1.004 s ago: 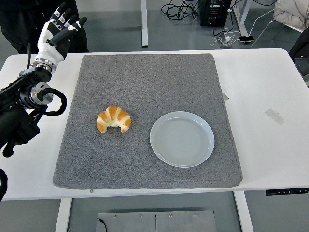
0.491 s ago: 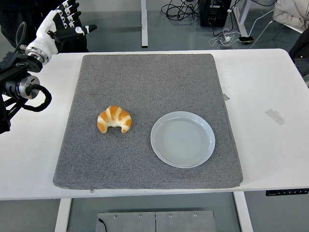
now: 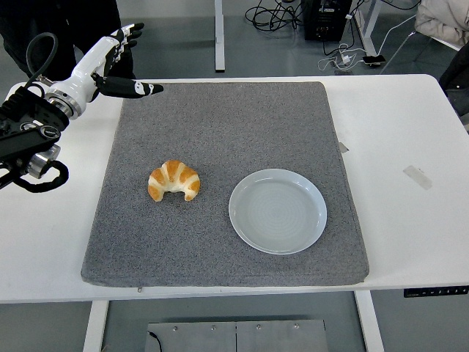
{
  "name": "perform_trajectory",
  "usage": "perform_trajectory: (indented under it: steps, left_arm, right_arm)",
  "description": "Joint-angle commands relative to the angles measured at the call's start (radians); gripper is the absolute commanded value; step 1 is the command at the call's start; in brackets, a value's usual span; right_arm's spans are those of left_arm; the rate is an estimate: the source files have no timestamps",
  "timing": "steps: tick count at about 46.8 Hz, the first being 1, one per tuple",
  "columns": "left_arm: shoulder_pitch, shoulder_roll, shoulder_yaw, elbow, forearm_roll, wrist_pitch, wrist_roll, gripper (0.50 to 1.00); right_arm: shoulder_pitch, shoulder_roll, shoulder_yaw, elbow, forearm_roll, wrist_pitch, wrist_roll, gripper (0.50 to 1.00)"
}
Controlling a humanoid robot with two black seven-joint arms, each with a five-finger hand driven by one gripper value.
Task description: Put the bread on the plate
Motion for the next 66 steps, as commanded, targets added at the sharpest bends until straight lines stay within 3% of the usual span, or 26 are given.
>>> perform_trajectory:
  steps: [1, 26, 42, 60, 66]
  left_arm:
    - [-0.001, 0.016, 0.031, -0.047, 0.039, 0.031, 0.013, 0.974]
    - [-0.023, 0.126, 0.161, -0.2, 0.407, 0.039, 0.045, 0.974]
    - [-0.023, 0.131, 0.23, -0.203, 0.539, 0.039, 0.048, 0.974]
    - [-0.026, 0.125, 0.273, -0.272, 0.622, 0.043, 0.142, 0.975]
    - [-0.026, 0.125, 0.281, -0.271, 0.658, 0.065, 0.15, 0.975]
  right_arm:
    - [0.0, 0.0, 0.0, 0.0, 0.0, 0.0, 0.0, 1.0]
    - [0.0, 0.0, 0.0, -0.001, 0.0, 0.0, 0.0, 1.0]
    - [0.0, 0.0, 0.0, 0.0, 0.0, 0.0, 0.0, 1.0]
    - [0.0, 0.0, 0.0, 0.0, 0.0, 0.0, 0.0, 1.0]
    - [0.0, 0.0, 0.0, 0.0, 0.0, 0.0, 0.0, 1.0]
